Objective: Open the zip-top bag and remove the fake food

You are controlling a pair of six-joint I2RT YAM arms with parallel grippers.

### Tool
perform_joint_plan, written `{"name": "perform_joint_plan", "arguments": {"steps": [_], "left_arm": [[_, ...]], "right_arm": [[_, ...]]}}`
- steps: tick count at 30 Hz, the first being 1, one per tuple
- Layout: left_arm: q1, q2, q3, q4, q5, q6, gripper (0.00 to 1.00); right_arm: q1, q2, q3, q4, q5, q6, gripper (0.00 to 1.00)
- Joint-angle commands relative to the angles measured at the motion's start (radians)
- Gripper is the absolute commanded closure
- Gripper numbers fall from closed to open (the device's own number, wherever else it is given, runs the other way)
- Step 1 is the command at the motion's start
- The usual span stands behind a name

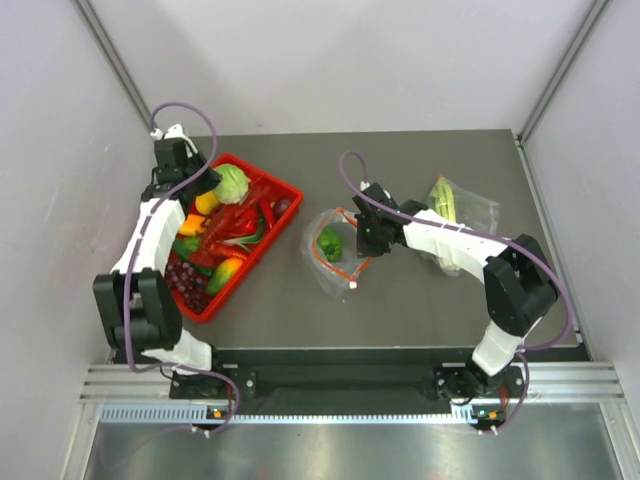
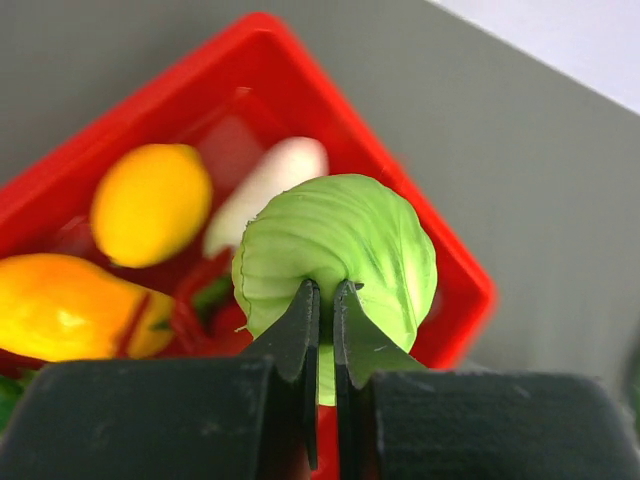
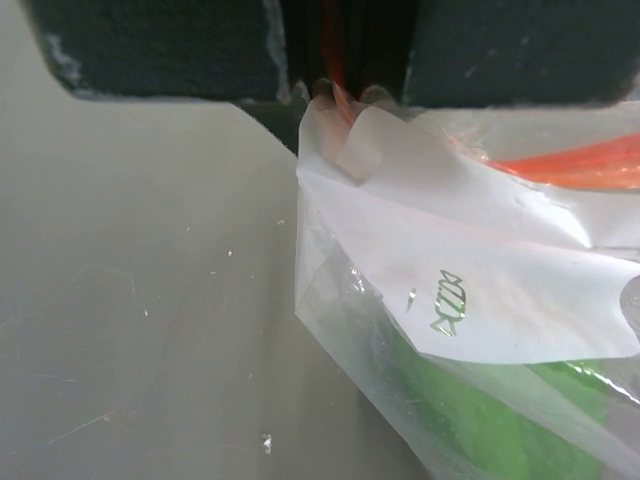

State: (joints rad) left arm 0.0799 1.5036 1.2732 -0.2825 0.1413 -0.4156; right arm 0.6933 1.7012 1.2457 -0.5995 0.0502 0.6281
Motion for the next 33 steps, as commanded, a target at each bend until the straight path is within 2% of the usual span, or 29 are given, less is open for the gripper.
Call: {"name": "perform_joint_plan", "arguments": {"steps": [1, 8, 17, 19, 21, 22, 25, 33], "left_arm": [[0.014, 0.056, 0.063, 0.135, -0.132, 0.034, 1.00], [0.027, 0.194, 0.167, 0.189, -0.132, 0.020, 1.00], [0.026, 0.290, 0.187, 0.187, -0.170, 0.053, 0.98], [0.026, 0.308, 0.190, 0.187, -0.166, 0.061, 0.92], [0.026, 0.322, 0.196, 0.172, -0.157, 0.069, 0.77], [0.027, 0.320, 0.195, 0.167, -0.154, 0.070, 0.73], [0.026, 0.307, 0.178, 0.158, -0.161, 0.077, 0.50], [0.026, 0.285, 0.114, 0.123, -0.146, 0.103, 0.40]], "right_arm": [[0.003, -0.006, 0.054, 0.010, -0.007, -0.014, 1.00], [0.005, 0.015, 0.067, 0.015, -0.029, -0.019, 1.00], [0.003, 0.055, 0.110, 0.003, -0.042, -0.034, 1.00], [0.000, 0.063, 0.126, 0.001, -0.044, -0.038, 1.00], [0.002, 0.072, 0.136, -0.006, -0.046, -0.042, 1.00], [0.000, 0.075, 0.144, -0.008, -0.047, -0.044, 1.00], [0.000, 0.083, 0.152, -0.008, -0.047, -0.045, 1.00], [-0.001, 0.089, 0.150, -0.008, -0.047, -0.045, 1.00]]}}
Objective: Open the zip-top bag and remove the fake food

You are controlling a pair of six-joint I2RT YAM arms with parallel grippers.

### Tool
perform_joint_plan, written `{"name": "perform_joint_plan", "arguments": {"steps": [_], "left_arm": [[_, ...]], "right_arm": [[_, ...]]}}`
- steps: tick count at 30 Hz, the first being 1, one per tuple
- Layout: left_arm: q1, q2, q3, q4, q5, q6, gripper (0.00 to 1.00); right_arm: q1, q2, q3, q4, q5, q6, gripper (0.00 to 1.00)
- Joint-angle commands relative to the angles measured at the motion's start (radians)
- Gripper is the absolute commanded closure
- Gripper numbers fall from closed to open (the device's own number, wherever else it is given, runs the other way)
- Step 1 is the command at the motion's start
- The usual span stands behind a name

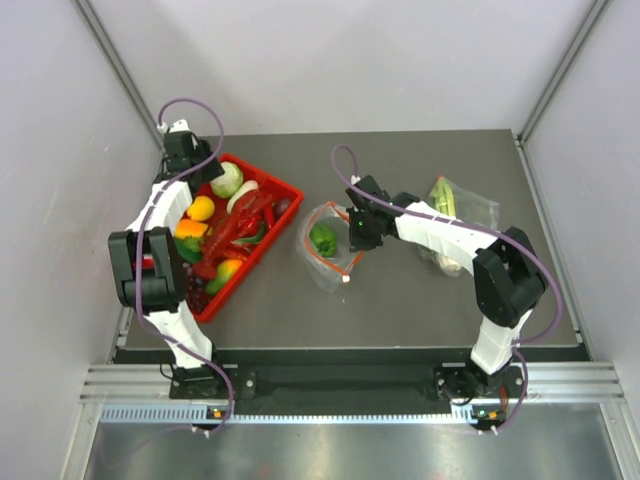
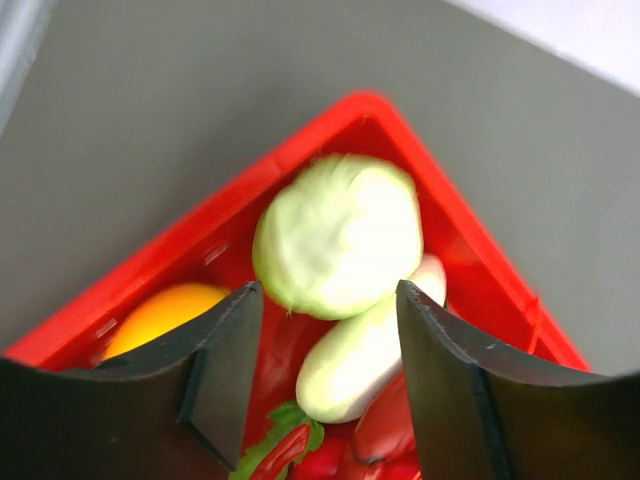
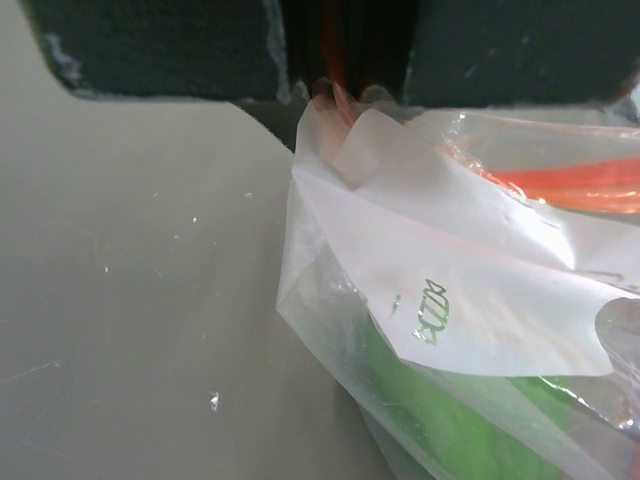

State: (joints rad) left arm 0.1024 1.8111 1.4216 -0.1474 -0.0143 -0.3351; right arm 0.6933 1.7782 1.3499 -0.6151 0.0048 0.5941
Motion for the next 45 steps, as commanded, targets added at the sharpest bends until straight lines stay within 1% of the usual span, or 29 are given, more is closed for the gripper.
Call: {"name": "perform_joint_plan", "arguments": {"steps": [1, 3, 8, 12, 14, 18, 19, 20, 21, 23, 24, 25, 28, 30, 34, 38, 43, 45], "left_arm": [[0.005, -0.035, -0.064, 0.008, 0.040, 0.022, 0.39], [0.005, -0.070, -0.082, 0.020, 0.056, 0.027, 0.36], [-0.001, -0.151, -0.081, -0.007, 0.111, 0.048, 0.35], [-0.021, -0.284, -0.107, -0.011, 0.148, 0.042, 0.33], [-0.059, -0.338, -0.108, -0.023, 0.166, 0.041, 0.33], [-0.182, -0.418, -0.110, -0.044, 0.198, 0.025, 0.33], [-0.252, -0.436, -0.105, -0.040, 0.200, 0.024, 0.33], [-0.286, -0.458, -0.098, -0.037, 0.209, 0.022, 0.33], [-0.347, -0.464, -0.075, -0.034, 0.226, 0.019, 0.33], [-0.400, -0.470, -0.050, -0.034, 0.312, -0.025, 0.33], [-0.450, -0.472, -0.038, -0.032, 0.338, -0.042, 0.33], [-0.476, -0.475, -0.038, -0.018, 0.391, -0.060, 0.33], [-0.555, -0.475, -0.052, -0.020, 0.466, -0.102, 0.34], [-0.593, -0.473, -0.096, -0.033, 0.465, -0.108, 0.35], [-0.615, -0.464, -0.171, -0.087, 0.482, -0.099, 0.36], [-0.622, -0.460, -0.242, -0.093, 0.527, -0.127, 0.37], [-0.650, -0.464, -0.274, -0.073, 0.524, -0.140, 0.37], [-0.661, -0.438, -0.279, -0.080, 0.530, -0.127, 0.37]], "right_arm": [[-0.002, 0.012, 0.045, 0.008, -0.002, -0.011, 1.00], [-0.002, 0.007, 0.040, 0.008, 0.000, -0.011, 1.00], [0.000, 0.004, 0.038, 0.009, -0.002, -0.011, 1.00], [0.000, -0.006, 0.043, 0.012, -0.002, -0.011, 1.00], [0.000, -0.016, 0.043, 0.011, 0.000, -0.014, 1.00], [0.000, -0.029, 0.037, 0.014, -0.002, -0.013, 1.00], [0.000, -0.033, 0.035, 0.014, -0.002, -0.013, 1.00], [0.002, -0.037, 0.034, 0.014, 0.000, -0.013, 1.00], [0.000, -0.040, 0.028, 0.015, -0.002, -0.011, 1.00], [0.000, -0.048, 0.020, 0.025, -0.002, -0.010, 1.00], [0.000, -0.048, 0.015, 0.025, -0.002, -0.010, 1.00], [0.000, -0.046, 0.014, 0.026, 0.000, -0.010, 1.00], [0.000, -0.057, 0.008, 0.032, 0.000, -0.007, 1.00], [0.000, -0.062, 0.003, 0.037, 0.000, -0.005, 1.00], [0.002, -0.086, -0.006, 0.041, 0.001, -0.002, 1.00], [0.002, -0.117, -0.044, 0.055, 0.001, 0.012, 1.00], [0.000, -0.144, -0.080, 0.069, 0.000, 0.021, 1.00], [0.000, -0.148, -0.090, 0.075, 0.000, 0.024, 1.00]]}}
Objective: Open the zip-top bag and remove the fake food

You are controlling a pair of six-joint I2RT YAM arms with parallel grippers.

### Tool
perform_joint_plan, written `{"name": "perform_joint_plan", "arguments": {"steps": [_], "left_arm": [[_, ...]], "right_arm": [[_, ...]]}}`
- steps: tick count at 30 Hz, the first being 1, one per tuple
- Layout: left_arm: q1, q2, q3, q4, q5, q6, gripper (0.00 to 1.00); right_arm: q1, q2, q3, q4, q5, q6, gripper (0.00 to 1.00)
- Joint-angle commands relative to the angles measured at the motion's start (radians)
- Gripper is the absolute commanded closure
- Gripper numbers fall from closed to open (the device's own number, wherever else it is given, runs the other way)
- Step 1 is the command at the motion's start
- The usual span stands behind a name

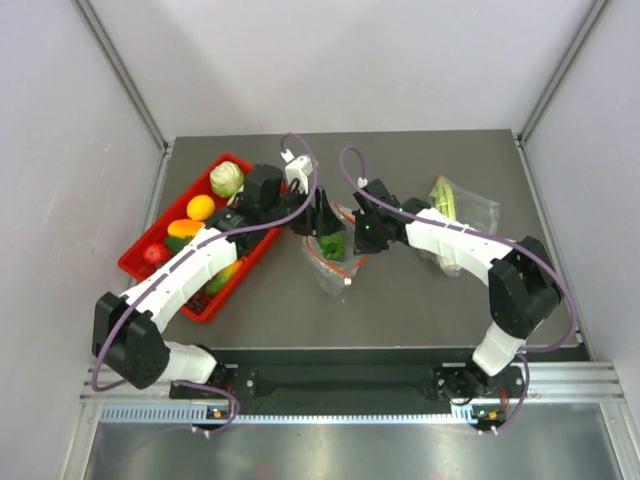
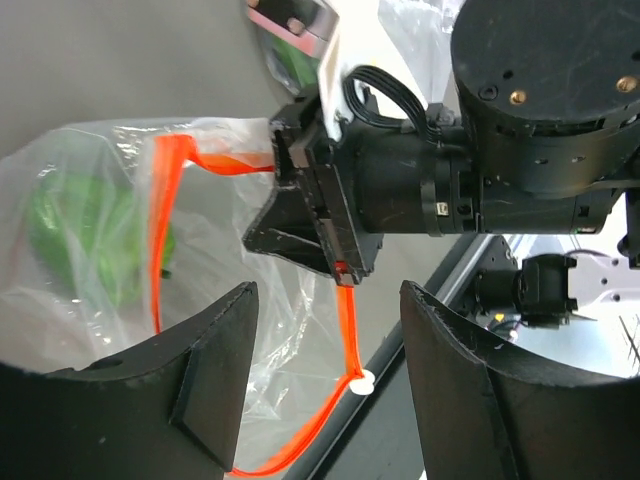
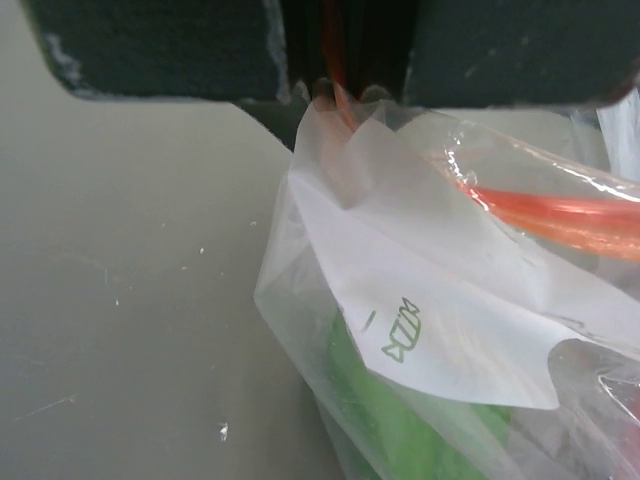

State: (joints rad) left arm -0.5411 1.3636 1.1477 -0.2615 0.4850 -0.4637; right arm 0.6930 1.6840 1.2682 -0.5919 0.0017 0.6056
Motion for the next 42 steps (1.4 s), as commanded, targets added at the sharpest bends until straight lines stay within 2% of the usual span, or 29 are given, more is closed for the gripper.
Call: {"name": "perform_joint_plan", "arguments": {"steps": [1, 13, 14, 17, 29, 35, 37, 38, 42], "left_arm": [[-0.020, 0.020, -0.003, 0.030, 0.023, 0.005, 0.37], [-0.069, 0.202, 0.110, -0.165, -0.246, 0.100, 0.36], [-0.077, 0.212, 0.124, -0.194, -0.305, 0.109, 0.37], [-0.085, 0.244, 0.123, -0.197, -0.355, 0.146, 0.34], [-0.106, 0.348, 0.132, -0.105, -0.436, 0.181, 0.29], [-0.108, 0.387, 0.135, -0.058, -0.476, 0.192, 0.23], [-0.108, 0.399, 0.130, -0.033, -0.474, 0.197, 0.22], [-0.106, 0.407, 0.126, -0.015, -0.452, 0.201, 0.16], [-0.108, 0.446, 0.135, -0.008, -0.431, 0.211, 0.14]], "right_arm": [[0.003, -0.056, -0.009, 0.053, 0.001, 0.016, 1.00], [0.013, -0.078, -0.023, 0.058, 0.003, 0.023, 1.00], [0.013, -0.079, -0.026, 0.058, 0.001, 0.023, 1.00], [0.017, -0.083, -0.030, 0.060, 0.003, 0.028, 1.00], [0.036, -0.050, -0.010, 0.060, -0.029, 0.033, 1.00], [0.037, -0.037, -0.001, 0.058, -0.040, 0.029, 1.00], [0.037, -0.032, -0.001, 0.058, -0.042, 0.029, 1.00], [0.037, -0.030, 0.000, 0.057, -0.045, 0.029, 1.00], [0.039, -0.020, 0.000, 0.056, -0.051, 0.029, 1.00]]}}
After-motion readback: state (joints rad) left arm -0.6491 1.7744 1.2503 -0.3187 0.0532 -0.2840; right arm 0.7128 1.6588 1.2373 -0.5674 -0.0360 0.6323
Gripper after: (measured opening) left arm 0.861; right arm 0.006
